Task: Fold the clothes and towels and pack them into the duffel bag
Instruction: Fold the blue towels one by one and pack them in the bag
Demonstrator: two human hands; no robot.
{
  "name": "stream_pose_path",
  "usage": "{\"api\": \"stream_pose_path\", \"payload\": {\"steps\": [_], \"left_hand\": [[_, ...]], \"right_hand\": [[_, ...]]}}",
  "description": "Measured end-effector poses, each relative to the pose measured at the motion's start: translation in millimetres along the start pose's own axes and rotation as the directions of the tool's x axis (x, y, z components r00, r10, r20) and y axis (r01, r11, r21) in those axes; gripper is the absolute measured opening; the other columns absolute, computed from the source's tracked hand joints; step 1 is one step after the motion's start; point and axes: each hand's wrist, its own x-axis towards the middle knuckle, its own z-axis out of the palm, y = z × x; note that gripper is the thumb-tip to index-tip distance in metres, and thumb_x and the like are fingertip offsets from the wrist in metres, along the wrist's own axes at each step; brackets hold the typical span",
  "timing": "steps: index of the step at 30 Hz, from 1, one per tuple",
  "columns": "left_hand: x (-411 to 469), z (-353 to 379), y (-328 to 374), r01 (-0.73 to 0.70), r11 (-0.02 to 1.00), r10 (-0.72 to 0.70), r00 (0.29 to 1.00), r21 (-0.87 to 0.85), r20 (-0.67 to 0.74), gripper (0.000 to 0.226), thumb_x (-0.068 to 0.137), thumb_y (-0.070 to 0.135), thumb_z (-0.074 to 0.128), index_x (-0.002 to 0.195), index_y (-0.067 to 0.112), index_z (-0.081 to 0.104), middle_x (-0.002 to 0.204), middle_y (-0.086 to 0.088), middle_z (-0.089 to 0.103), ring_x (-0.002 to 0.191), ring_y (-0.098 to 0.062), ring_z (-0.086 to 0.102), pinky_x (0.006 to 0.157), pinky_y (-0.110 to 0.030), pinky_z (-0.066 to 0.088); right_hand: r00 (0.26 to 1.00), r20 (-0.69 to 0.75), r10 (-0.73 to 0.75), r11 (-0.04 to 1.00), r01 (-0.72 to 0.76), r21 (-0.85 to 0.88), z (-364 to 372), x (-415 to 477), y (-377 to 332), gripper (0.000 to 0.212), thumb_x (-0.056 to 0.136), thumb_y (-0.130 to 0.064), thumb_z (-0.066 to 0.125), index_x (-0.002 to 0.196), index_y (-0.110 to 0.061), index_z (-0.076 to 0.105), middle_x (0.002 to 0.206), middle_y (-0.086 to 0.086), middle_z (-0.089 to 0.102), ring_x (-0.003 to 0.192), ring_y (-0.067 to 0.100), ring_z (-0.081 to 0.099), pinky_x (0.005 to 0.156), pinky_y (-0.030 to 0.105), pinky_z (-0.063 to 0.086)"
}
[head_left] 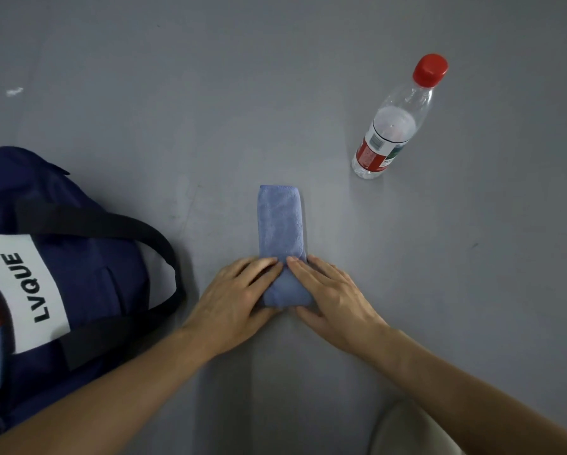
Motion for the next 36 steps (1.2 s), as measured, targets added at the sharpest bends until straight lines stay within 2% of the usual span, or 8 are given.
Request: {"api": "stream_pose_path", "payload": {"steps": [5, 8, 11, 14, 18, 23, 33, 36], "left_hand": [[1, -10, 9, 0.197, 0.958, -0.195, 0.98, -0.207, 0.031, 0.026, 0.092, 0.064, 0.045, 0.091, 0.04, 0.054, 0.084, 0.024, 0.053, 0.078, 0.001, 0.051, 0.069, -0.019, 0.039], [5, -10, 10, 0.342, 0.901, -0.351, 0.936, -0.268, 0.014, 0.026, 0.088, 0.065, 0.045, 0.098, 0.041, 0.049, 0.074, 0.019, 0.06, 0.069, 0.0, 0.058, 0.062, -0.022, 0.045], [13, -9, 14, 0.413, 0.877, -0.43, 0.903, -0.243, -0.015, 0.036, 0.088, 0.065, 0.043, 0.114, 0.041, 0.048, 0.073, 0.013, 0.062, 0.069, -0.009, 0.061, 0.062, -0.027, 0.046], [20, -4, 22, 0.426, 0.891, -0.445, 0.889, -0.158, -0.113, 0.04, 0.093, 0.055, 0.053, 0.127, 0.035, 0.052, 0.088, 0.009, 0.063, 0.083, -0.018, 0.062, 0.069, -0.034, 0.049], [20, 8, 18, 0.153, 0.985, -0.12, 0.934, 0.075, -0.335, 0.043, 0.099, 0.028, 0.055, 0.137, 0.007, 0.06, 0.131, -0.009, 0.064, 0.111, -0.029, 0.064, 0.087, -0.044, 0.057], [4, 14, -4, 0.069, 0.992, -0.068, 0.998, 0.104, -0.013, 0.087, 0.095, 0.061, 0.05, 0.16, 0.013, 0.018, 0.167, -0.003, 0.02, 0.153, -0.022, 0.02, 0.123, -0.042, 0.025], [19, -15, -9, 0.032, 0.998, -0.035, 0.998, -0.056, -0.044, 0.055, 0.094, 0.047, 0.06, 0.141, 0.02, 0.055, 0.134, 0.006, 0.061, 0.123, -0.017, 0.056, 0.105, -0.038, 0.043], [26, -29, -10, 0.158, 0.975, -0.151, 0.987, -0.158, 0.054, 0.039, 0.093, 0.059, 0.049, 0.121, 0.034, 0.06, 0.106, 0.015, 0.068, 0.098, -0.008, 0.06, 0.085, -0.031, 0.048]], "right_hand": [[0.936, 0.128, 0.327, 0.915, -0.348, 0.204, -8, -3, -7, 0.052, 0.092, -0.058, 0.054, 0.139, -0.04, 0.042, 0.118, 0.0, 0.064, 0.107, 0.02, 0.062, 0.091, 0.035, 0.051], [0.931, -0.005, 0.366, 0.918, -0.36, 0.168, -9, 5, -17, 0.051, 0.09, -0.061, 0.053, 0.135, -0.037, 0.045, 0.103, -0.003, 0.067, 0.095, 0.019, 0.063, 0.078, 0.034, 0.052], [0.968, -0.181, 0.172, 0.985, -0.175, -0.001, -6, 7, -25, 0.05, 0.097, -0.043, 0.055, 0.143, -0.026, 0.047, 0.135, 0.0, 0.057, 0.117, 0.022, 0.056, 0.085, 0.037, 0.055], [0.992, -0.111, -0.05, 0.969, 0.021, -0.248, 0, 2, -14, 0.063, 0.096, -0.039, 0.06, 0.151, -0.015, 0.042, 0.159, 0.009, 0.033, 0.14, 0.032, 0.042, 0.107, 0.044, 0.046], [1.0, 0.0, -0.02, 0.937, 0.019, -0.348, 2, 13, -2, 0.08, 0.092, -0.049, 0.063, 0.156, -0.015, 0.03, 0.163, 0.008, 0.025, 0.144, 0.035, 0.035, 0.11, 0.049, 0.039], [1.0, -0.017, -0.013, 0.955, 0.008, -0.295, 0, 24, -2, 0.079, 0.089, -0.045, 0.068, 0.154, -0.012, 0.035, 0.16, 0.008, 0.034, 0.141, 0.037, 0.04, 0.108, 0.051, 0.042], [0.946, -0.162, -0.28, 0.893, 0.194, -0.407, -11, 26, -4, 0.057, 0.082, -0.02, 0.077, 0.135, -0.007, 0.061, 0.137, 0.009, 0.061, 0.13, 0.031, 0.055, 0.097, 0.044, 0.053], [0.996, -0.064, -0.054, 0.996, 0.049, -0.074, -24, 33, -13, 0.061, 0.084, -0.037, 0.075, 0.138, -0.019, 0.054, 0.118, 0.005, 0.069, 0.111, 0.029, 0.064, 0.087, 0.04, 0.055]]}}
